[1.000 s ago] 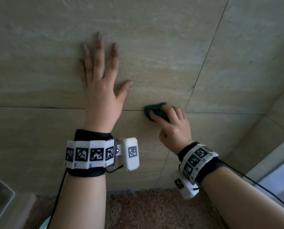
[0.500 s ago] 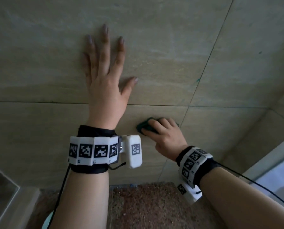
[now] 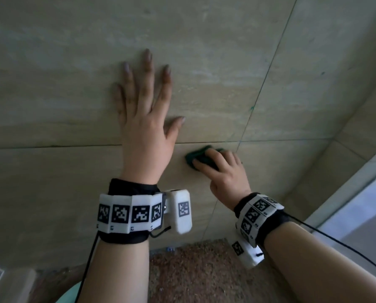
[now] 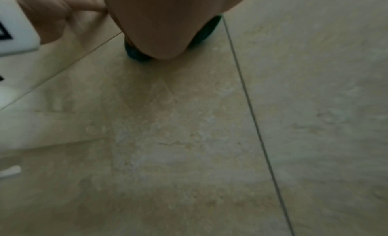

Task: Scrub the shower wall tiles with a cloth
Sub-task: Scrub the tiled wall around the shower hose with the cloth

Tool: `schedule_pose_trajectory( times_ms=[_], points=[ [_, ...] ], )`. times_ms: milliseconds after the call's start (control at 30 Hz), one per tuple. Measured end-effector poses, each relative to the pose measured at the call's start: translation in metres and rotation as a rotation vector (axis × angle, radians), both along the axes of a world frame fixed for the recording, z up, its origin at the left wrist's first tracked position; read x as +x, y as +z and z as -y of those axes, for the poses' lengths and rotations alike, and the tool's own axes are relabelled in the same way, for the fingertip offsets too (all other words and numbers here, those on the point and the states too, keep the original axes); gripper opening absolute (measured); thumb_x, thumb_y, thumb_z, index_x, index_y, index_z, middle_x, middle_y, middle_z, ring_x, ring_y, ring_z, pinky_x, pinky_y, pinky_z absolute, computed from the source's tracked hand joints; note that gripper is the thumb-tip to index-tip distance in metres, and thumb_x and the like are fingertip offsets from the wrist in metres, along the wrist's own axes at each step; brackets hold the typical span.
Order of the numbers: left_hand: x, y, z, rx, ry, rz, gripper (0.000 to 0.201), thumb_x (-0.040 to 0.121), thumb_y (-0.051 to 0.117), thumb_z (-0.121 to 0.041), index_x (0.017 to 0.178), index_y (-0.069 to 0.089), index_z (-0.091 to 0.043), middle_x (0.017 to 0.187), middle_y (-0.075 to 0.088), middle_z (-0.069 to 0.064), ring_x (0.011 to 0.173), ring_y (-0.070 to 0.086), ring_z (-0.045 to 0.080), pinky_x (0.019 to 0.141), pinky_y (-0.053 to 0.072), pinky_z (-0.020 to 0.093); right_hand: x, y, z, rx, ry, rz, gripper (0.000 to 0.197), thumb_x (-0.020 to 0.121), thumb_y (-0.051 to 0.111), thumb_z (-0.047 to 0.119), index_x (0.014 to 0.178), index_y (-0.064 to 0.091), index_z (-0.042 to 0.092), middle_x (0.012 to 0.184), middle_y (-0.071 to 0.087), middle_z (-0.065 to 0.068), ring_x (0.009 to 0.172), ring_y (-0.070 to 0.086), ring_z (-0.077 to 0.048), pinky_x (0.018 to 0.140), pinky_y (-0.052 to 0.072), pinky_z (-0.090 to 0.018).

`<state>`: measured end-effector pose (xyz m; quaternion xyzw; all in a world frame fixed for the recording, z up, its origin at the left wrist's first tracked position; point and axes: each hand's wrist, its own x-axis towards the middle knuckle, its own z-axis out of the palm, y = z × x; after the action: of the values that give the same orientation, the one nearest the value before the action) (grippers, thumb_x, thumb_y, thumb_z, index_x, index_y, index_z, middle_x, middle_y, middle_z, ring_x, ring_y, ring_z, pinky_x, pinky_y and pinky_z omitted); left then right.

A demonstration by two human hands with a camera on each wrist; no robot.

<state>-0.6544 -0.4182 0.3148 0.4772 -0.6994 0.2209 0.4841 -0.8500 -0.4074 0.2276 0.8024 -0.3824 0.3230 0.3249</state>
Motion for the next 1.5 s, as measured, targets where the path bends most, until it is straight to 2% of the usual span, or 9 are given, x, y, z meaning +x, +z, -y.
schedule_pose_trajectory(
  times_ms=[100, 333, 467, 600, 733, 867, 1033, 1333, 1500],
  points=[
    [-0.003, -0.002, -0.001, 0.003, -0.006, -0.006, 0.079, 0.087, 0.065, -0.038, 0.15, 0.028, -0.009, 0.155, 0.02, 0.024, 0.141, 0.011, 0.049, 0.116, 0.005, 0.053, -0.008, 0.011, -0.002, -0.04, -0.037, -0.012, 0.058, 0.067, 0.038, -0.005, 0.118, 0.05, 0.022, 0.118, 0.042, -0.009, 0.087, 0.043, -0.029, 0.069, 0.044, -0.038],
    [-0.019, -0.001, 0.0, 0.01, -0.035, 0.037, 0.08, 0.087, 0.066, -0.034, 0.151, 0.025, -0.008, 0.156, 0.017, 0.024, 0.142, 0.007, 0.047, 0.117, 0.002, 0.05, -0.034, 0.047, 0.011, -0.156, -0.086, 0.412, 0.058, 0.067, 0.039, -0.005, 0.118, 0.05, 0.019, 0.119, 0.035, -0.007, 0.097, 0.039, -0.032, 0.076, 0.047, -0.044],
    [-0.024, -0.001, 0.002, 0.023, -0.03, 0.053, 0.082, 0.086, 0.066, -0.036, 0.151, 0.025, -0.008, 0.156, 0.016, 0.024, 0.142, 0.006, 0.047, 0.117, 0.002, 0.051, -0.03, -0.008, 0.004, -0.024, -0.104, 0.267, 0.052, 0.066, 0.036, 0.002, 0.114, 0.049, 0.019, 0.116, 0.038, -0.01, 0.091, 0.039, -0.031, 0.067, 0.052, -0.045],
    [-0.025, 0.002, -0.001, 0.039, -0.027, 0.048, 0.085, 0.084, 0.068, -0.036, 0.152, 0.023, -0.009, 0.157, 0.014, 0.024, 0.142, 0.005, 0.048, 0.116, -0.002, 0.05, -0.041, 0.004, -0.002, 0.081, -0.067, 0.17, 0.051, 0.068, 0.035, 0.001, 0.113, 0.051, 0.019, 0.117, 0.04, -0.009, 0.09, 0.039, -0.031, 0.062, 0.048, -0.04],
    [-0.028, 0.004, -0.004, 0.05, -0.021, 0.045, 0.085, 0.085, 0.067, -0.036, 0.152, 0.022, -0.011, 0.157, 0.014, 0.024, 0.142, 0.005, 0.05, 0.116, 0.0, 0.053, -0.04, 0.042, -0.007, 0.063, -0.052, 0.331, 0.05, 0.073, 0.036, -0.007, 0.111, 0.065, 0.007, 0.118, 0.053, -0.02, 0.093, 0.044, -0.035, 0.072, 0.049, -0.044],
    [-0.032, 0.005, -0.006, 0.058, -0.012, 0.036, 0.086, 0.085, 0.067, -0.036, 0.152, 0.02, -0.011, 0.158, 0.012, 0.023, 0.142, 0.004, 0.049, 0.116, 0.001, 0.052, -0.045, 0.048, -0.003, 0.013, -0.045, 0.453, 0.05, 0.073, 0.036, -0.004, 0.116, 0.058, 0.011, 0.124, 0.043, -0.013, 0.1, 0.044, -0.037, 0.081, 0.045, -0.041],
    [-0.032, 0.006, -0.005, 0.044, -0.006, 0.041, 0.088, 0.084, 0.069, -0.035, 0.153, 0.02, -0.012, 0.159, 0.008, 0.019, 0.143, 0.0, 0.046, 0.116, -0.004, 0.045, -0.056, -0.01, -0.008, 0.149, -0.156, 0.338, 0.048, 0.067, 0.031, 0.008, 0.113, 0.044, 0.017, 0.117, 0.035, -0.008, 0.096, 0.043, -0.036, 0.061, 0.054, -0.048],
    [-0.051, 0.009, -0.003, 0.023, -0.005, 0.003, 0.086, 0.084, 0.068, -0.038, 0.152, 0.023, -0.011, 0.158, 0.011, 0.021, 0.143, 0.003, 0.047, 0.116, 0.003, 0.055, -0.047, 0.125, 0.0, 0.039, 0.027, 0.561, 0.056, 0.071, 0.04, -0.01, 0.122, 0.057, 0.006, 0.124, 0.045, -0.024, 0.11, 0.046, -0.041, 0.088, 0.048, -0.048],
    [-0.052, 0.009, -0.003, 0.011, -0.001, -0.018, 0.087, 0.082, 0.07, -0.037, 0.152, 0.025, -0.012, 0.158, 0.013, 0.019, 0.143, 0.004, 0.045, 0.116, 0.002, 0.051, -0.033, 0.085, 0.005, -0.003, -0.007, 0.498, 0.054, 0.068, 0.036, 0.002, 0.119, 0.051, 0.014, 0.124, 0.039, -0.011, 0.104, 0.045, -0.037, 0.081, 0.048, -0.043]
  ],
)
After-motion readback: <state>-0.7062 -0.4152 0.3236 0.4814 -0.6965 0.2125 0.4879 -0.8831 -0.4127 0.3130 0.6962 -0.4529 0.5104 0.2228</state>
